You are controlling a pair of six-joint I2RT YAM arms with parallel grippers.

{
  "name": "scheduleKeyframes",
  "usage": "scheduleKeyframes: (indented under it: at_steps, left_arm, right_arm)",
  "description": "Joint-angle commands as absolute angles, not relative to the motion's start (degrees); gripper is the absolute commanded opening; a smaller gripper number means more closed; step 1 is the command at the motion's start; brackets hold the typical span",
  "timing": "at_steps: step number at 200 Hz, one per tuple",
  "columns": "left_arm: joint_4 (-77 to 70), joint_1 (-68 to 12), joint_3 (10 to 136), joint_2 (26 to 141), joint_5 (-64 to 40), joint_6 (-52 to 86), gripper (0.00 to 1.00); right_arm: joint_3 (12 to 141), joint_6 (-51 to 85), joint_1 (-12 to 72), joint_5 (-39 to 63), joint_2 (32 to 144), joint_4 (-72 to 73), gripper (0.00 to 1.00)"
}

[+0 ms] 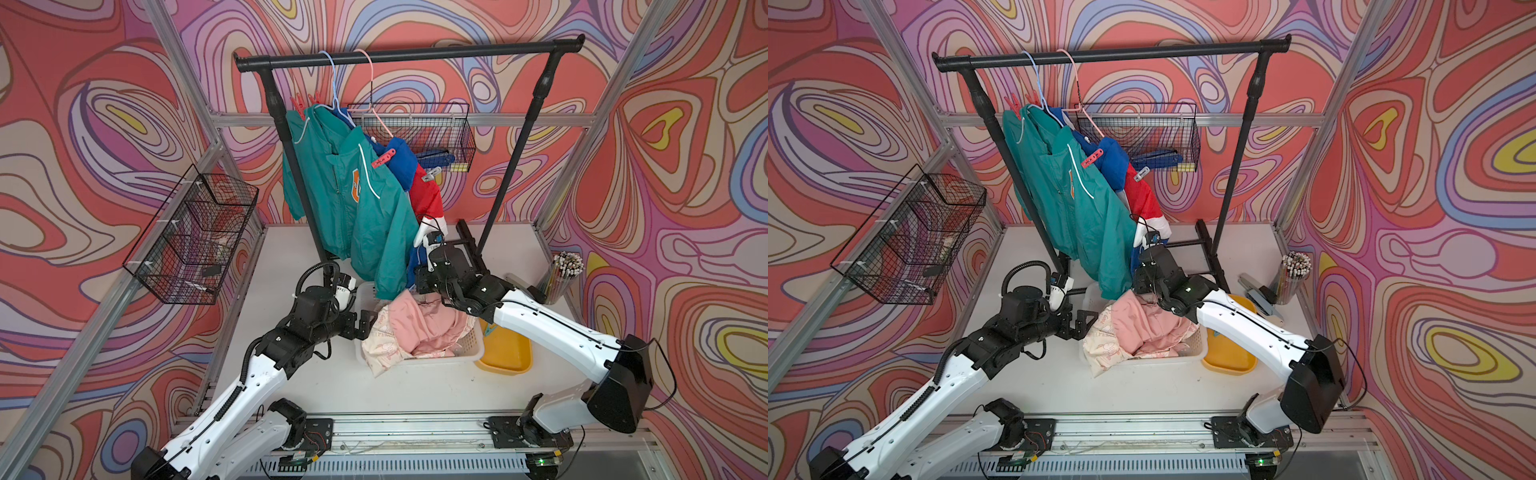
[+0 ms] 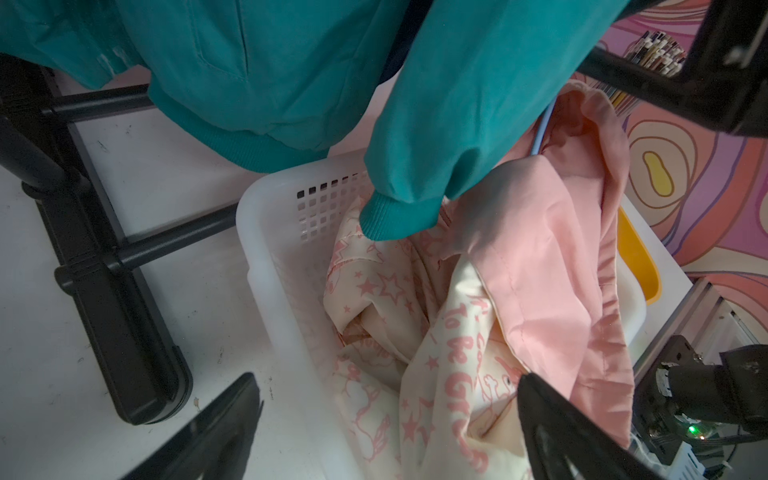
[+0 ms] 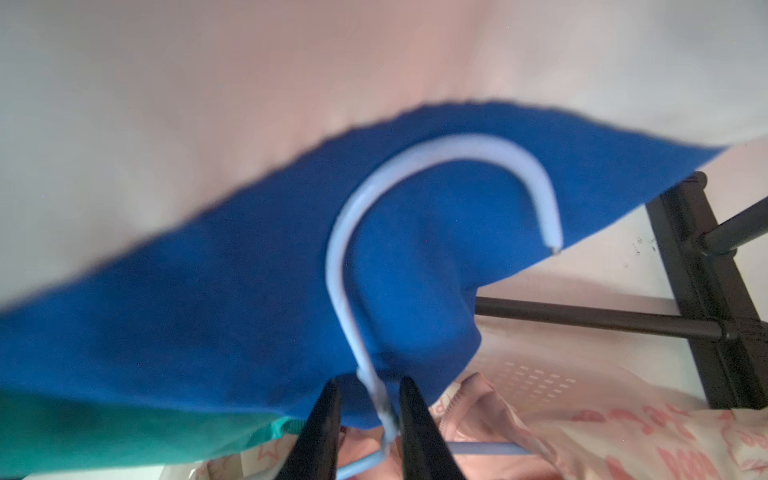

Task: Remove the clothespins securing jackets to the hanger
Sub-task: Pick up the hanger from the basket.

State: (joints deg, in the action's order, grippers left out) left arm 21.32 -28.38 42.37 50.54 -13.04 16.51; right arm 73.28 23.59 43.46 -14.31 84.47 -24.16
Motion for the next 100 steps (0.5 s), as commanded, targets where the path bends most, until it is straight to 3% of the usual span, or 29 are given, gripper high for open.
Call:
scheduleKeyframes:
  at_steps: [1,29,80,100]
  left_arm:
    - [21.6,-27.9,43.7,50.5,-13.6,16.2,0.98]
    - [21.6,-28.0,43.7,50.6,-13.9,16.3,0.98]
    - [21.5,-28.0,43.6,50.6,-14.4,15.7,0.97]
    - [21.2,-28.0,43.4,50.2,-14.4,15.7,0.97]
  right_arm:
    - [72.8,23.5,43.5,-13.9,85.4,-25.6,0.28]
    - [72.9,23.0,43.5,-13.7,85.3,-25.7,0.22]
    - [71.8,22.8,43.5,-13.0,82.3,-26.7,0.0]
    - [71.2,22.4,43.5,-13.0,81.1,-26.7,0.0]
